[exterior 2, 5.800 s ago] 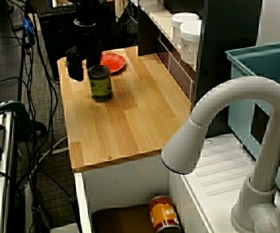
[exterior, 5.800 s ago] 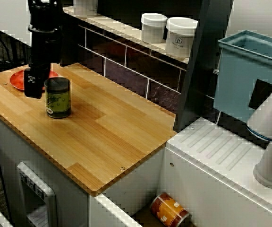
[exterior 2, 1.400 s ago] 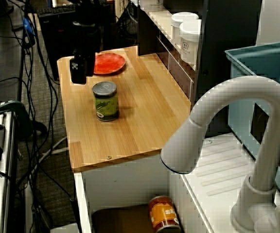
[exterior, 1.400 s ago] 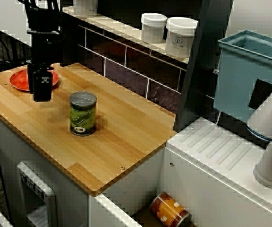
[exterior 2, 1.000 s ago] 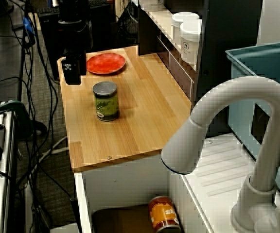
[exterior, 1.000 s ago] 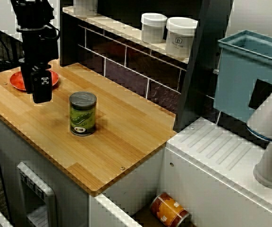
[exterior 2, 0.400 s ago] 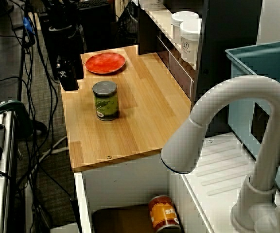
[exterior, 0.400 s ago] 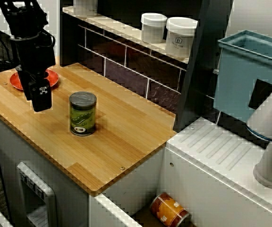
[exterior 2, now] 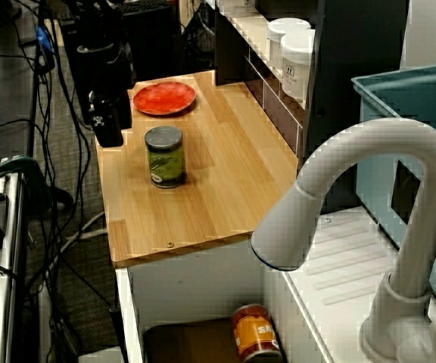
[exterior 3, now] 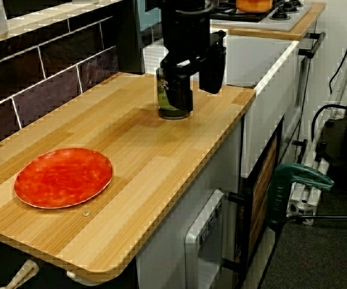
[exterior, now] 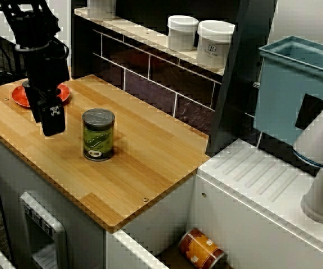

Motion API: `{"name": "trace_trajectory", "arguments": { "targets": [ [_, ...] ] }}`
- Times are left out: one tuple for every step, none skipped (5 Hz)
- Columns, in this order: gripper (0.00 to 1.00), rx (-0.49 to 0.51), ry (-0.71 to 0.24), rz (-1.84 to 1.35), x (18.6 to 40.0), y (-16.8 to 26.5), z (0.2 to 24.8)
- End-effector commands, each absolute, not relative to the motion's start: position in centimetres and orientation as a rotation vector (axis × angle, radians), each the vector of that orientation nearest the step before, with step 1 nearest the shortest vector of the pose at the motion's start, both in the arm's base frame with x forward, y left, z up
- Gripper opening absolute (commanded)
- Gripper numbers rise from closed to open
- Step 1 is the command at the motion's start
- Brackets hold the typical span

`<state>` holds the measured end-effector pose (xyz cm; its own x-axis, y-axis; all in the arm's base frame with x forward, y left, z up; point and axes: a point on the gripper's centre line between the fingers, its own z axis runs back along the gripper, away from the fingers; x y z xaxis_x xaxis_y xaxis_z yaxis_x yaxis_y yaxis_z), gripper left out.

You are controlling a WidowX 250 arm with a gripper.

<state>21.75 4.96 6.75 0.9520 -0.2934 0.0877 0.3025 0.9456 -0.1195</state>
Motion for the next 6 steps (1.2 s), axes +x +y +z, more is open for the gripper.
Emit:
{"name": "trace_trajectory", "arguments": {
  "targets": [
    [1.00, -0.065, -0.112, -0.368, 21.1, 2.4, 6.7],
    [1.00, -0.064, -0.088, -0.390, 21.3, 1.8, 6.2],
    [1.00, -0.080, -0.060, -0.396, 22.1, 1.8, 6.0],
    [1.00, -0.073, -0.091, -0.380, 22.5, 1.6, 5.8],
    [1.00, -0.077, -0.118, -0.369, 23.0, 1.3, 5.5],
    [1.00, -0.098, -0.127, -0.436, 23.6, 1.0, 5.2]
  ]
}}
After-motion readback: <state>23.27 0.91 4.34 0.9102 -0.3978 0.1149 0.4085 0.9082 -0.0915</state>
